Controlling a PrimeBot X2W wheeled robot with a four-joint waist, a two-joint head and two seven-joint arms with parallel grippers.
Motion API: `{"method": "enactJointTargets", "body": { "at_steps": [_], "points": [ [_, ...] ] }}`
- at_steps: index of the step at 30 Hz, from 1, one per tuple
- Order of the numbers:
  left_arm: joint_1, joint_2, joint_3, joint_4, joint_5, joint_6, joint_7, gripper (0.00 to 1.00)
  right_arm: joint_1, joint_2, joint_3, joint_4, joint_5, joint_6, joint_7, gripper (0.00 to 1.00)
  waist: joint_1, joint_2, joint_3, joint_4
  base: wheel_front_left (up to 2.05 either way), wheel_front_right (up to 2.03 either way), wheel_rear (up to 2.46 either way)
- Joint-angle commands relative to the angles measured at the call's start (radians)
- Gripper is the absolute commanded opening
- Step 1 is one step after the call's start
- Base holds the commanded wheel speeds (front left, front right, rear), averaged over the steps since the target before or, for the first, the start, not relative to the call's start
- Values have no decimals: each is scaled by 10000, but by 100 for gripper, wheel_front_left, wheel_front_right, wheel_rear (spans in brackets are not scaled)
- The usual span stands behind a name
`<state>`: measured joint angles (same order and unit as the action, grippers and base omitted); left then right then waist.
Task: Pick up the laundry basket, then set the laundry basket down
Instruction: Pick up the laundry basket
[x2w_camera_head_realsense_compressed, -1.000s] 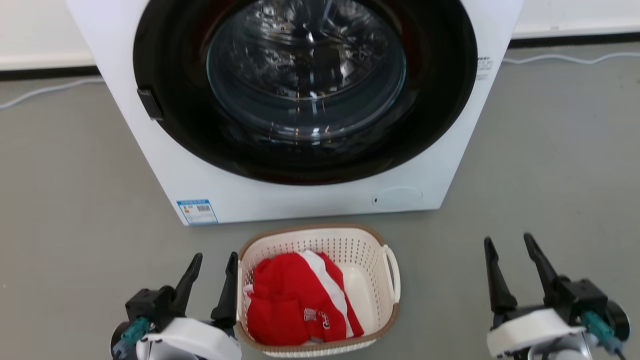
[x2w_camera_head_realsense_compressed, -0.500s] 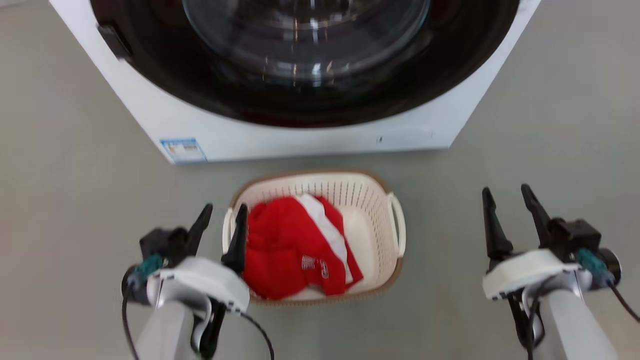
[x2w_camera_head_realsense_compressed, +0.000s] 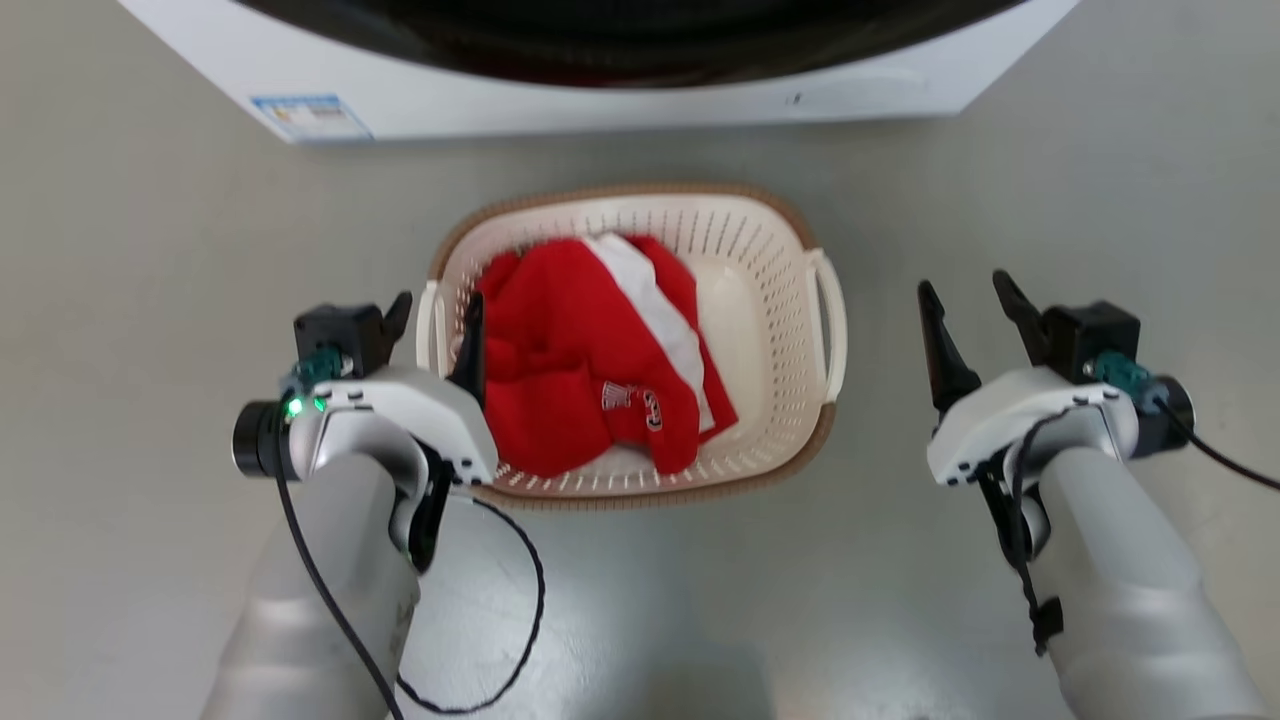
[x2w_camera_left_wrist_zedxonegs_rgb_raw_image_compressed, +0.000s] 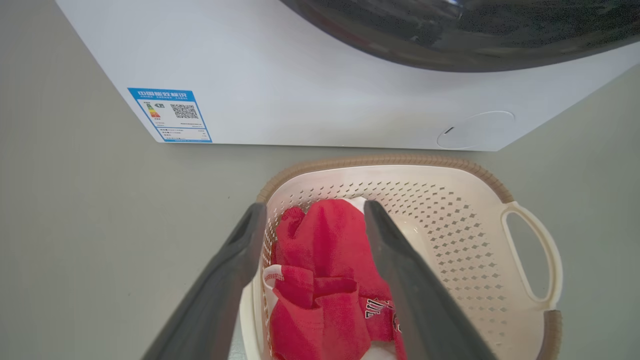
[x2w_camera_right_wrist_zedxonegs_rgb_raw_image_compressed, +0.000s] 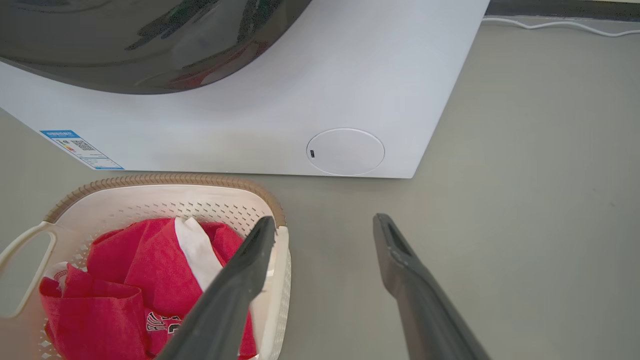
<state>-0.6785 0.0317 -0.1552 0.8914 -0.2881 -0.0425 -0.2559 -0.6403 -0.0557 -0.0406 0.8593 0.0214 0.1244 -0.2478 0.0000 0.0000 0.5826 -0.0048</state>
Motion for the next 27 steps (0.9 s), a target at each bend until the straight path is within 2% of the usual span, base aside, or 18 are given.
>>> {"method": "enactJointTargets", "body": {
  "at_steps": [1,11,27],
  "points": [
    [-321,185,230,92,98,150,-59,100,-166,54,345,50,146,63,-139,100,0,0,549,78,0,0,0],
    [-1118,185,52,754,46,310,-59,100,-806,54,923,559,445,63,-139,100,0,0,1349,260,0,0,0],
    [-1866,185,-433,1296,-233,564,-59,100,-1544,55,1185,785,455,63,-139,100,0,0,2346,429,0,0,0]
  ]
}}
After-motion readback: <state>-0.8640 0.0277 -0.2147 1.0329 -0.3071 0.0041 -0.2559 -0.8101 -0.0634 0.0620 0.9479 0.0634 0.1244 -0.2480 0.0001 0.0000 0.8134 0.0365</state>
